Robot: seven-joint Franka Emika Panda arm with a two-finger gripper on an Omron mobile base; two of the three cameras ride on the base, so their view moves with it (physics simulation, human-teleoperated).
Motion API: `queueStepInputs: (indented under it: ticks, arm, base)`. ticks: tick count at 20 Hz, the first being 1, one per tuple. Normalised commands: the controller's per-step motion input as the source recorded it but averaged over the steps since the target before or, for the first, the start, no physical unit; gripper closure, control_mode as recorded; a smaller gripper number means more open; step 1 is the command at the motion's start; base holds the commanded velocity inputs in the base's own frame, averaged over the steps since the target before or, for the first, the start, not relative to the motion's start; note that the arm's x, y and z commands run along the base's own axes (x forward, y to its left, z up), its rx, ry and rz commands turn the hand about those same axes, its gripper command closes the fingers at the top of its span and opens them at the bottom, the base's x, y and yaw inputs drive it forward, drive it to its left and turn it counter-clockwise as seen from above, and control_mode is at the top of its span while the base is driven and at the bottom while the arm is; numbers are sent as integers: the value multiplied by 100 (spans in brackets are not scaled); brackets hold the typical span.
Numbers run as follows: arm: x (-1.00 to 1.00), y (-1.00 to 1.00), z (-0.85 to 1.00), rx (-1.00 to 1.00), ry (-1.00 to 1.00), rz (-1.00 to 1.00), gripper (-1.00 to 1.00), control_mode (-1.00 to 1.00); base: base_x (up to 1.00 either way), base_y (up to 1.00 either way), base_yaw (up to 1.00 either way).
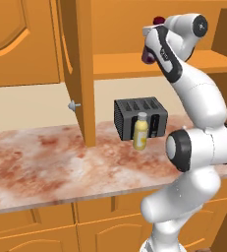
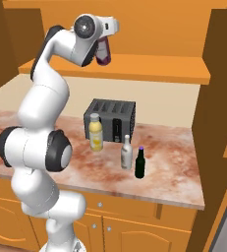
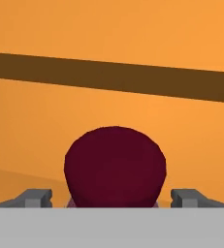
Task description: Sort all alcoholic drinks to one cabinet, and non-alcoholic drinks to the other.
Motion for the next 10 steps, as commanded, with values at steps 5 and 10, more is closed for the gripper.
queueStepInputs:
  ticks: [5,10]
  arm:
    - [14,0,-3,-1,0,0,-100,-100]
    - [0,0,-7,0,0,0,-100,-100]
  base:
    - [0,0,0]
    - [0,0,0]
